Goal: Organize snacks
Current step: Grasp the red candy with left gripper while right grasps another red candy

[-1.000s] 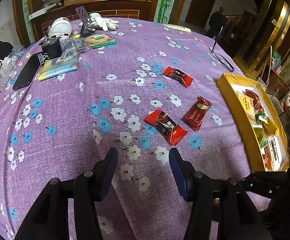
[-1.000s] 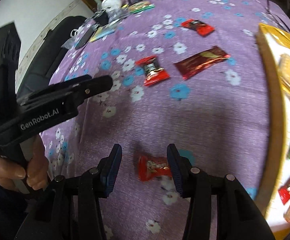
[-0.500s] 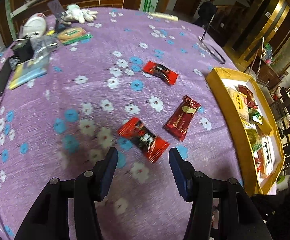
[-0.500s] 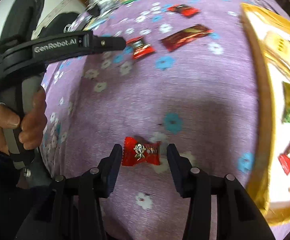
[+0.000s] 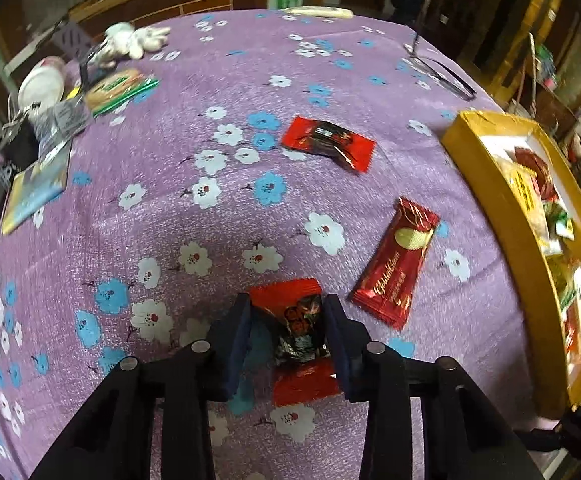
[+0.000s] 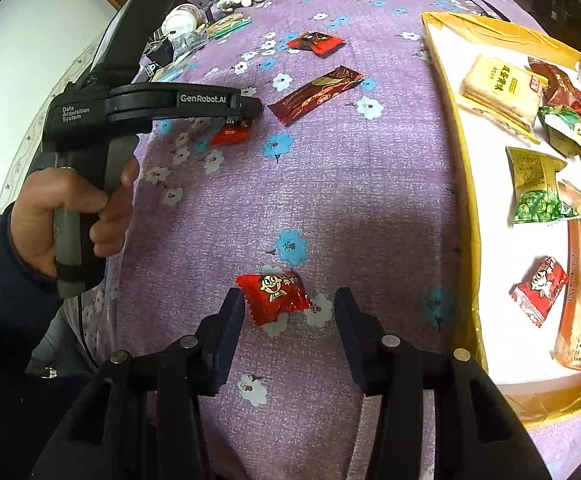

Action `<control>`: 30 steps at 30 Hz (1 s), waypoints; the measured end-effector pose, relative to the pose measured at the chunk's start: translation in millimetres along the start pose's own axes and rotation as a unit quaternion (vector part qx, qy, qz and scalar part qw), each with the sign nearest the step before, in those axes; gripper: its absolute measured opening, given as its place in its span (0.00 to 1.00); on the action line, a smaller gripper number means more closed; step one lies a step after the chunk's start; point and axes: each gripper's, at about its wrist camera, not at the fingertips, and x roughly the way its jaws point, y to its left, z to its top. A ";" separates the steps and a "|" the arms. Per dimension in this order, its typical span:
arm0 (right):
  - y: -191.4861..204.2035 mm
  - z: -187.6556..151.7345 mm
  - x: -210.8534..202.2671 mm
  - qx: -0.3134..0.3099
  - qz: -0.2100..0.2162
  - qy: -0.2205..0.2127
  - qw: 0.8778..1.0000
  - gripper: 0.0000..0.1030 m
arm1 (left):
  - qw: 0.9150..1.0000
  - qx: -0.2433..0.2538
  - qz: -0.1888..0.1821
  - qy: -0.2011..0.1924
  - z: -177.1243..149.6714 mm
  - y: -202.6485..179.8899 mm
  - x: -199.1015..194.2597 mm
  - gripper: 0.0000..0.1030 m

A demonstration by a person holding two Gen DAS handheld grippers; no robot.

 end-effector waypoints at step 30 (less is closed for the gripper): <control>21.0 -0.8 8.9 -0.032 0.006 -0.002 0.999 0.15 | 0.999 0.018 -0.037 -0.031 -33.8 5.3 -28.9 0.29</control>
